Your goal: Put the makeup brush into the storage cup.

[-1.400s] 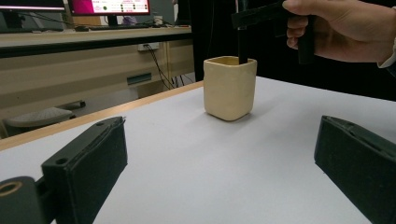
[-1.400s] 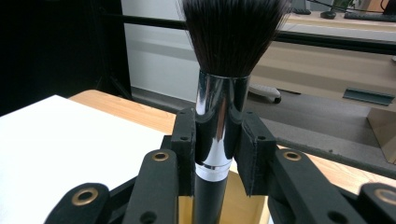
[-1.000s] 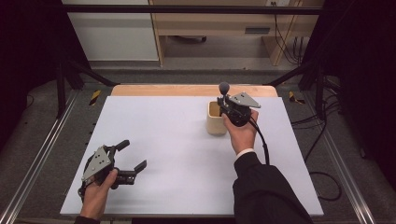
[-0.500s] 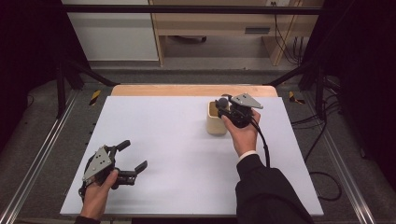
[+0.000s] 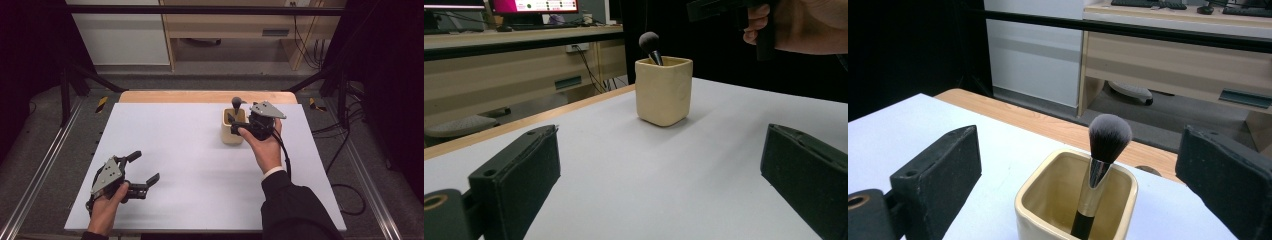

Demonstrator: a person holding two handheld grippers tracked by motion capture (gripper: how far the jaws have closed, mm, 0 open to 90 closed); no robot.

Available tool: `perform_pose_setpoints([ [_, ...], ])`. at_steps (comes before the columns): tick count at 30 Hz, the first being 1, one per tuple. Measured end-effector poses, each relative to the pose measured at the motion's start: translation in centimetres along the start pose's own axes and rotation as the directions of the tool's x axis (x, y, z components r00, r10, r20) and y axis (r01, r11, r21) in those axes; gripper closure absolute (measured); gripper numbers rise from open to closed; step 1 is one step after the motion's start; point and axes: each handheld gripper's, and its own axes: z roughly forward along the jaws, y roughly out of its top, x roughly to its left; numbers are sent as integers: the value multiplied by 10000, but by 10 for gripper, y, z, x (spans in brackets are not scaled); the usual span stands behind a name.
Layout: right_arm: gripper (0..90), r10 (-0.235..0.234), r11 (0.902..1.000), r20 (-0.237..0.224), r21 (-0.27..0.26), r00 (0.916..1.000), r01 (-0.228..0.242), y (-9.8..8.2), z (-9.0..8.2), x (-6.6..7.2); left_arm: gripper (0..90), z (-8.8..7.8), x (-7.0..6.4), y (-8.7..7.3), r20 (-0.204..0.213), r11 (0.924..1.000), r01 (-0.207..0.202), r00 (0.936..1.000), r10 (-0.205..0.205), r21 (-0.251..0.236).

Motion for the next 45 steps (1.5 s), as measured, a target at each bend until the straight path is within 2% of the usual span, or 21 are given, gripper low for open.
perform_pose_setpoints([
  [21,48,-177,9998,-158,45,9997,177,0,-9,0,23,0,0,0,-37,9999,-70,10000,71,78],
  [31,49,-80,9999,-479,98,9988,85,0,-13,0,13,0,0,0,-116,9998,-137,9998,139,176],
  [45,51,-1,10000,-714,97,9974,8,-7,-34,-5,13,1,-1,-2,-70,9997,-105,9999,106,220],
])
